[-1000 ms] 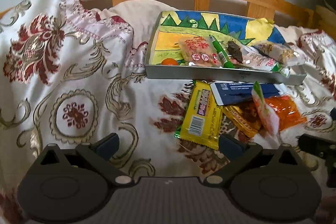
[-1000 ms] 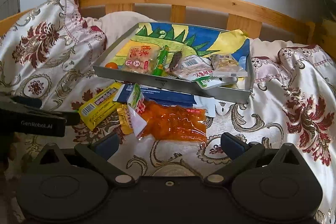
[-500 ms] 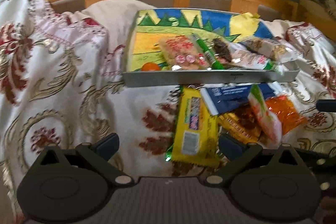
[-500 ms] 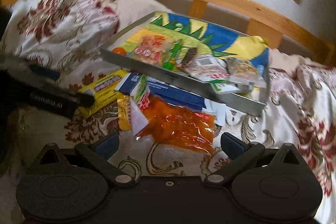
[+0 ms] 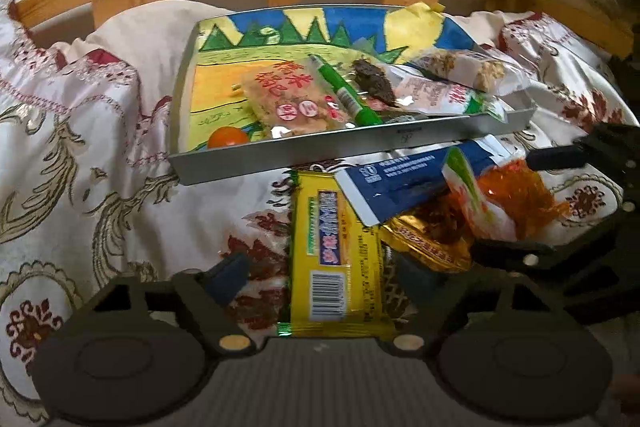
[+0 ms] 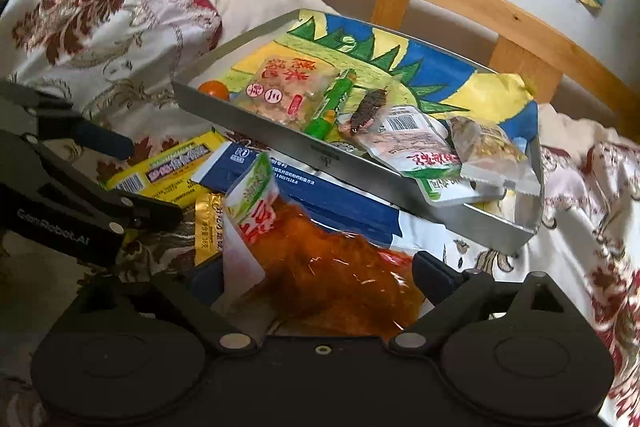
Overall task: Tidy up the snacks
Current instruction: 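Reach left tool to the yellow wafer bar while right tool reaches the white-pink packet, then grasp the yellow wafer bar with left tool while right tool grasps the white-pink packet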
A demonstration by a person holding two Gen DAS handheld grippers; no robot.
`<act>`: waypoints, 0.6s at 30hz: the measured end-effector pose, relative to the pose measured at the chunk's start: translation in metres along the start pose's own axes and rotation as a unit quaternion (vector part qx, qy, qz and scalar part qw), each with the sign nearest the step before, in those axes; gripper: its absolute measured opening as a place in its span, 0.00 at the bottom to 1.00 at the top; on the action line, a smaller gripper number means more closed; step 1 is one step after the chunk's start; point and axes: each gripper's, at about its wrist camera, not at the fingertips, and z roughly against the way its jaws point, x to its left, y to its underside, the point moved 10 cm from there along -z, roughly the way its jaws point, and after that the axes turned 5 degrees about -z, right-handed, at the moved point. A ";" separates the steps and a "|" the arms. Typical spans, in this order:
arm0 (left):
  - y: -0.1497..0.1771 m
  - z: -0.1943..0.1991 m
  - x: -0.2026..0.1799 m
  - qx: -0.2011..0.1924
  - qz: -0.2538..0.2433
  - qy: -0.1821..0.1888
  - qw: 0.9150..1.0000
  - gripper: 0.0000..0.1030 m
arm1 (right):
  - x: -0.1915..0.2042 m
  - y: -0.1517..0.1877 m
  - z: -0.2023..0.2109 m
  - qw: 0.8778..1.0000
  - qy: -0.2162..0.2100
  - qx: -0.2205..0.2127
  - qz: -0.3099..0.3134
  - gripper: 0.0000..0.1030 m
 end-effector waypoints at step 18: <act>0.001 0.001 -0.013 0.045 -0.023 0.006 0.999 0.51 | 0.005 0.014 0.002 0.999 -0.008 0.011 0.030 0.72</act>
